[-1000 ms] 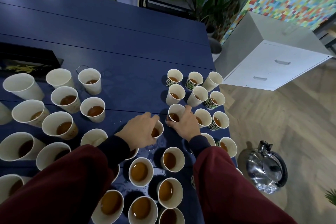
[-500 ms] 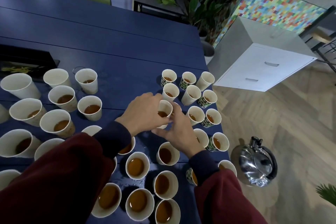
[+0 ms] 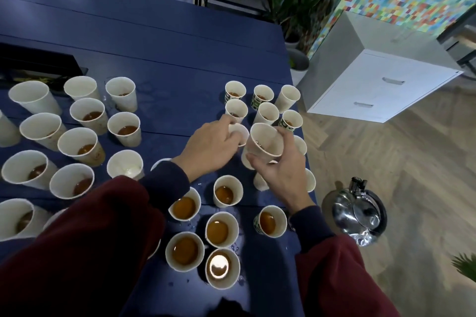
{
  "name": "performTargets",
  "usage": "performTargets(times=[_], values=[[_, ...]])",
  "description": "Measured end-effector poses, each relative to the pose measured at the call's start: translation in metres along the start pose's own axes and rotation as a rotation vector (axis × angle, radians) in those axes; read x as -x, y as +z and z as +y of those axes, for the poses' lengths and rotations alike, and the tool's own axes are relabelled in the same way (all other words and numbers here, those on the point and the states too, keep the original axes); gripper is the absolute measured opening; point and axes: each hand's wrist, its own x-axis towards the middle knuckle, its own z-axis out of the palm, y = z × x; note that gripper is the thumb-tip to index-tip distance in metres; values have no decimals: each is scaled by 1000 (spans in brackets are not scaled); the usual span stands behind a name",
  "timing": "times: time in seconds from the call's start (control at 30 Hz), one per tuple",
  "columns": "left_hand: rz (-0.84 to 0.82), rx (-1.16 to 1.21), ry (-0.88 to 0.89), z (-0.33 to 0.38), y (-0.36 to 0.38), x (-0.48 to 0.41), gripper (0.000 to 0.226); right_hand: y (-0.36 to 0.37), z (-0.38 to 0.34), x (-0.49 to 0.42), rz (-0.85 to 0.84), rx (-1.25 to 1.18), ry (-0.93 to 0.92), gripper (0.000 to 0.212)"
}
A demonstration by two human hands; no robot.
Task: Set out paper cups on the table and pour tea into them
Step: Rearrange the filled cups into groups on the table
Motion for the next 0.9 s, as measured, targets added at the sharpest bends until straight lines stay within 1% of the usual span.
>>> performTargets(times=[0.07,0.13,0.3,0.37,0.5,0.7,0.8,0.9], values=[[-27,-124,-60,-6,16,8,31,-11,4,2,-2,12,20,60],[-104,-235,-103,-9,35,19,35,-21,11,6,-26,18,58,59],[-321,-530,-104,-13,77,38,76,-33,20,9,-111,74,90,58],[-350,-570,-109,-13,90,43,73,-33,23,11,-129,87,81,57],[-267,-547,-145,-16,99,49,57,-27,22,17,-153,83,28,55],[-63,-459,-195,-23,75,52,55,-1,30,19,-255,131,-100,58],[15,-433,-227,-25,54,51,56,16,34,15,-320,208,-87,62],[97,-430,-239,-31,37,53,56,31,39,10,-385,264,-53,58]])
